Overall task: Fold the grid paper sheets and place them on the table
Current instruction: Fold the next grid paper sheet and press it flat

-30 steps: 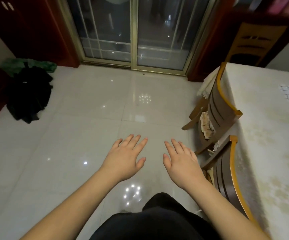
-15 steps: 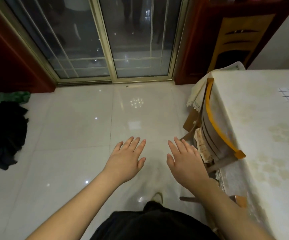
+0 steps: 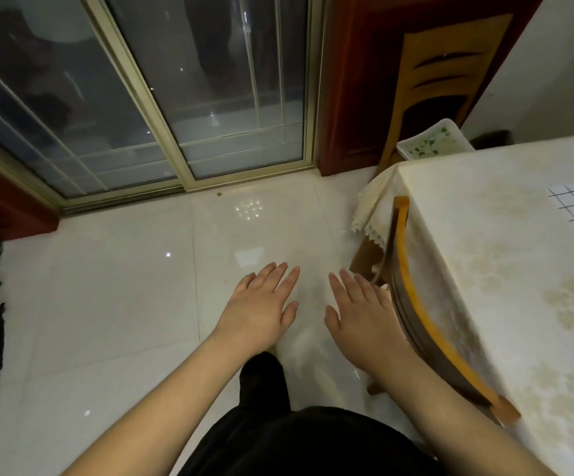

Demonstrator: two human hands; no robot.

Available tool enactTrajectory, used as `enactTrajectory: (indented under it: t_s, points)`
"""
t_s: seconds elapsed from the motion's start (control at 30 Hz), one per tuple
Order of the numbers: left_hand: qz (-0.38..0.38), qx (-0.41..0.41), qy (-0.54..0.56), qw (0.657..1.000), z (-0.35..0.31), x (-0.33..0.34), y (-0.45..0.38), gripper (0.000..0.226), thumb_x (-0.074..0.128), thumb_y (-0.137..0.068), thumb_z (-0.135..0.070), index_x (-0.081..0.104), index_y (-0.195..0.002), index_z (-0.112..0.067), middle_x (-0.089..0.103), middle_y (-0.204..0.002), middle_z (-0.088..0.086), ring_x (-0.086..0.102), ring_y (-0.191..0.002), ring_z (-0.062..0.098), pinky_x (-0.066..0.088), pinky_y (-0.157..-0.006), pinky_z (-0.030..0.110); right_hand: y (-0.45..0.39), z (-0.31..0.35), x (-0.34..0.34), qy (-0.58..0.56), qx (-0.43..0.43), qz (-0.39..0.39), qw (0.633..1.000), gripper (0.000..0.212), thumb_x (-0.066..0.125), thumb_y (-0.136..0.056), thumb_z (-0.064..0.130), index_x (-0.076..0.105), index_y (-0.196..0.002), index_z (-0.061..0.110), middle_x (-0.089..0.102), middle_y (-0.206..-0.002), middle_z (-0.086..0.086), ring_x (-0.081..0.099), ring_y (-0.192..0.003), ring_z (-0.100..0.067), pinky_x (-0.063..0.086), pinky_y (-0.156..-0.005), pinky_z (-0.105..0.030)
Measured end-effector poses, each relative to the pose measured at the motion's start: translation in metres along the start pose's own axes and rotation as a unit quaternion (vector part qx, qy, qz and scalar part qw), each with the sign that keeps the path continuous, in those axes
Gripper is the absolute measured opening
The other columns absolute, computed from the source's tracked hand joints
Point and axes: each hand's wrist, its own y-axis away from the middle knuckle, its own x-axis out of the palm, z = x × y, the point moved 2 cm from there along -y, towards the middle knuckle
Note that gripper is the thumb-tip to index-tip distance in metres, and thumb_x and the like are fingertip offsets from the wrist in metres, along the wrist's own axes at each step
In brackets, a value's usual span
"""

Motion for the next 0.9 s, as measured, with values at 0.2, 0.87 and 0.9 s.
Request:
enactTrajectory:
  t_s: [0.2,0.87,0.9]
  points:
    - [0.022,-0.001,0.037,0.999,0.065,-0.017,-0.093,0.06,0.014,-0.101,-0.05,-0.001,-0.156,-0.027,0.002,-0.164,-0.003,-0.001,-0.151,0.016,0.006,-0.12,0.035,-0.11,0.01,-0.025,-0.004,0.046,0.021,0.999,0.06,0.017,-0.102,0.043,0.006,-0.156,0.021,0.003,-0.165,0.0,0.001,-0.151,-0.019,0.003,-0.121,-0.039]
    - [0.011,0.193,-0.048,0.98,0.101,-0.114,-0.417,0.071,0.003,-0.092,-0.049,0.024,-0.154,-0.02,0.028,-0.159,0.003,0.021,-0.148,0.02,0.013,-0.119,0.043,-0.347,-0.089,-0.131,-0.05,0.227,-0.023,0.972,0.066,0.002,-0.094,0.052,0.009,-0.156,0.028,0.004,-0.165,0.0,0.003,-0.151,-0.019,0.0,-0.12,-0.041]
    - [0.013,0.208,-0.053,0.977,0.089,-0.12,-0.434,0.072,0.003,-0.091,-0.049,0.025,-0.153,-0.02,0.029,-0.159,0.003,0.021,-0.148,0.02,0.014,-0.118,0.043,-0.354,-0.104,-0.136,-0.058,0.242,-0.028,0.968,0.061,0.01,-0.099,0.049,0.01,-0.156,0.027,0.003,-0.165,0.0,0.002,-0.151,-0.02,0.0,-0.12,-0.041]
